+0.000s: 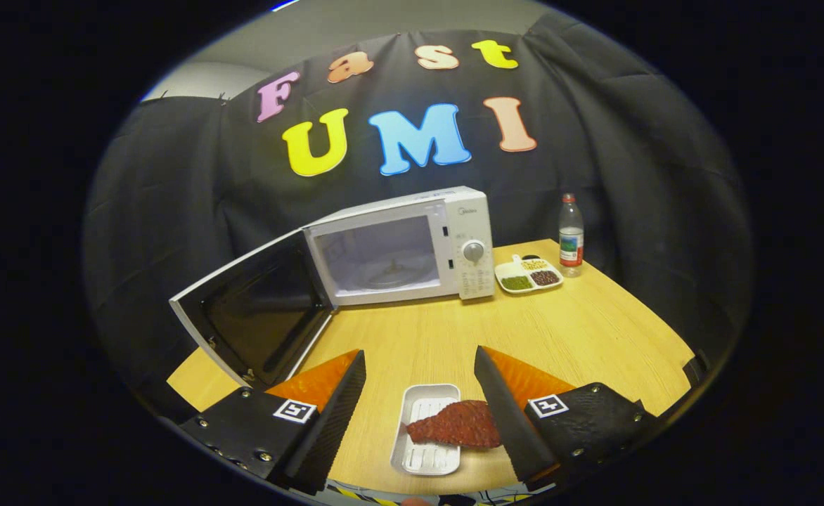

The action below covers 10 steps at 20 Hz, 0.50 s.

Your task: Open the microwave, put the food inside, and close the microwave door.

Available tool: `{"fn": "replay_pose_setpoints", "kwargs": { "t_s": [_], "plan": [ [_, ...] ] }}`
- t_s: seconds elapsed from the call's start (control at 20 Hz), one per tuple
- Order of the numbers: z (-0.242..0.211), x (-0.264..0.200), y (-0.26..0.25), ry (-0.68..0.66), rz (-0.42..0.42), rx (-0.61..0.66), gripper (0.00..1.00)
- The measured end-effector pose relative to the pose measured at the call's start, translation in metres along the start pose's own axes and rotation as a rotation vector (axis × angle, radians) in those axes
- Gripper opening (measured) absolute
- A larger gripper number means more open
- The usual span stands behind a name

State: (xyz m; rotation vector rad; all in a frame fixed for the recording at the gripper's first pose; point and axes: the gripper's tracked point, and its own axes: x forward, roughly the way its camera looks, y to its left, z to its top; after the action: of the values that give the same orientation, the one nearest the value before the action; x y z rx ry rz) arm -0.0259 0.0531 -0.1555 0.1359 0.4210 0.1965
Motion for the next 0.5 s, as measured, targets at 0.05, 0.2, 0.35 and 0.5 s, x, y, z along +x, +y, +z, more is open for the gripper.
{"fn": "replay_pose_setpoints", "kwargs": {
  "t_s": [0.05, 0.2, 0.35, 0.5],
  "plan": [
    [-0.008, 0.001, -0.009, 0.015, -0.020, 0.015, 0.94],
    [-0.030, 0.008, -0.033, 0.058, -0.073, 0.072, 0.94],
    [-0.053, 0.013, -0.051, 0.107, -0.120, 0.128, 0.94],
    [-0.079, 0.016, -0.055, 0.185, -0.118, 0.214, 0.94]
  ]
}}
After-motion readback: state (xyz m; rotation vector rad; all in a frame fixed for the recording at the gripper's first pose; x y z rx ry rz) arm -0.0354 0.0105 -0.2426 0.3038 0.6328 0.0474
